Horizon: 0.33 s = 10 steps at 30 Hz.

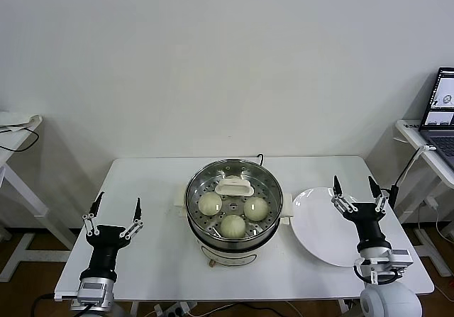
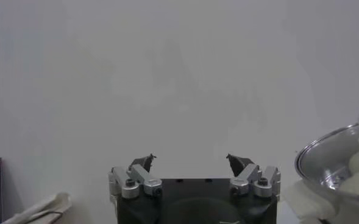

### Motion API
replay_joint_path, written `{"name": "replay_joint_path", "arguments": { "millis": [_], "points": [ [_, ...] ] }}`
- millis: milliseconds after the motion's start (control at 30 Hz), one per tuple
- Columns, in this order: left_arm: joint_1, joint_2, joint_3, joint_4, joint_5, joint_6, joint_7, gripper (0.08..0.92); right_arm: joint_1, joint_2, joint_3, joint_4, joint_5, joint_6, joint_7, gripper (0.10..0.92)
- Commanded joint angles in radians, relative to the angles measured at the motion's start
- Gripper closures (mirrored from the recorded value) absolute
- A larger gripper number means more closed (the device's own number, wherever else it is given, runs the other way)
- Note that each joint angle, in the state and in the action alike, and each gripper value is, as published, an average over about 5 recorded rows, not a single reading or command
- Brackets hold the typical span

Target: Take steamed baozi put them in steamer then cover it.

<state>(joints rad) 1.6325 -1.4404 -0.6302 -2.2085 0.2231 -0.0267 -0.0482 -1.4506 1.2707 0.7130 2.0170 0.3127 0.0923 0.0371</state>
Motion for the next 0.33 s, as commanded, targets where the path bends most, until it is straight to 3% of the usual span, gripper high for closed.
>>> {"name": "replay_joint_path", "arguments": {
  "millis": [33,333],
  "points": [
    [0.004,-0.001,-0.006,0.012,-0.016,-0.011,0.003,0.177,-0.001,0.003,-0.001,0.008,-0.010,-0.006,0.002,0.203],
    [0.003,-0.001,-0.011,0.012,-0.022,-0.008,0.004,0.177,-0.002,0.002,-0.005,0.007,-0.021,-0.008,0.006,0.203]
  ]
}}
